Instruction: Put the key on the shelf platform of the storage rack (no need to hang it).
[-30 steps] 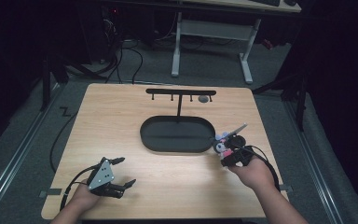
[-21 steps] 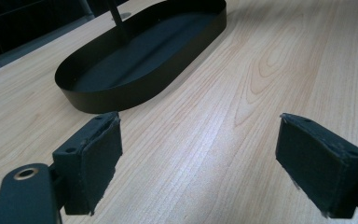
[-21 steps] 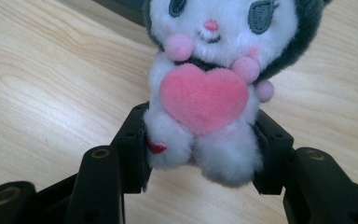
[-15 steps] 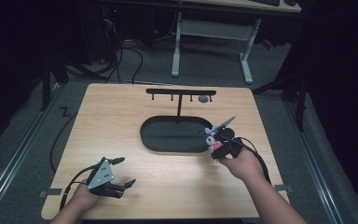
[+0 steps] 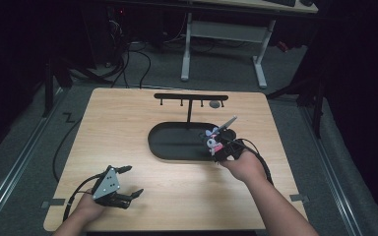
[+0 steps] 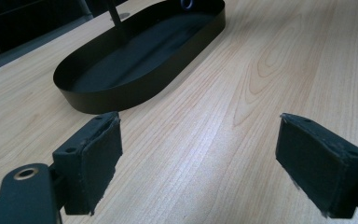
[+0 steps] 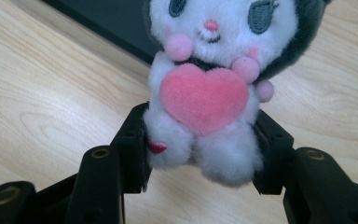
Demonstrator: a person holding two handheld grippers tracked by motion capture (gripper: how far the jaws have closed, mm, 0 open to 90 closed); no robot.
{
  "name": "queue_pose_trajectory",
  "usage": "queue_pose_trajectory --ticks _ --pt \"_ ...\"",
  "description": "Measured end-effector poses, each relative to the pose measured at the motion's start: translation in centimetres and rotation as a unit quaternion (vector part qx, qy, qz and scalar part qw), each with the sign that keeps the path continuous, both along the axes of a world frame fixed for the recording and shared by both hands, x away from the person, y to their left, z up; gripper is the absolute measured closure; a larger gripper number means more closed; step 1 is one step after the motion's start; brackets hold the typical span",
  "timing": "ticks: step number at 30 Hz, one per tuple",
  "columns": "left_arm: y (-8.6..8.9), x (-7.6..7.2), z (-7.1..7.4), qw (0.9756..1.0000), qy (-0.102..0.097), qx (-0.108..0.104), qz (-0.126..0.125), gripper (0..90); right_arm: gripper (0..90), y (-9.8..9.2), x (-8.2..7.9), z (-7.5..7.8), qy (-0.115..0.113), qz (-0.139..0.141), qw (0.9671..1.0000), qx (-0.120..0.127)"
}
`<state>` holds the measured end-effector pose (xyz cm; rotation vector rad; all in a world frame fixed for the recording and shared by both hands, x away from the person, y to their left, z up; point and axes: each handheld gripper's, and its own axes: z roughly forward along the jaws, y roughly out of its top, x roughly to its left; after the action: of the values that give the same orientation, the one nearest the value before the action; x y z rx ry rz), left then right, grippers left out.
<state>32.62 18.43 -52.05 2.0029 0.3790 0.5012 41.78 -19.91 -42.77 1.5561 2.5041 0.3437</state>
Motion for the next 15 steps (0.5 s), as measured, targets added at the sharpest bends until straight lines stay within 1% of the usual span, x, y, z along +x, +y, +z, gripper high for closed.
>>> queue_pose_trajectory --ticks 1,2,3,10,12,13,15 --pt "0.0 0.0 0.0 1.0000 0.000 0.000 0.000 15.4 48.7 0.1 0.2 0.0 0.000 0.002 1.0000 0.000" --pt "0.0 0.0 0.0 1.0000 0.000 0.000 0.000 15.4 48.6 0.3 0.3 0.0 0.001 -0.005 1.0000 0.003" --pt "0.0 0.0 0.0 1.0000 0.000 0.000 0.000 15.4 48.6 0.3 0.5 0.0 -0.002 0.003 1.0000 0.001" --pt "0.0 0.0 0.0 1.0000 0.000 0.000 0.000 15.4 48.6 1.2 1.5 -0.2 0.002 0.007 1.0000 0.005" --pt "0.0 0.0 0.0 1.0000 0.000 0.000 0.000 15.4 48.6 1.4 1.6 -0.4 0.005 0.003 1.0000 0.007" --pt "0.0 0.0 0.0 1.0000 0.000 0.000 0.000 15.4 48.6 1.5 1.8 -0.5 0.004 0.010 0.9999 0.005" --pt "0.0 0.0 0.0 1.0000 0.000 0.000 0.000 15.4 48.6 1.6 1.9 -0.6 0.007 0.010 0.9999 0.003"
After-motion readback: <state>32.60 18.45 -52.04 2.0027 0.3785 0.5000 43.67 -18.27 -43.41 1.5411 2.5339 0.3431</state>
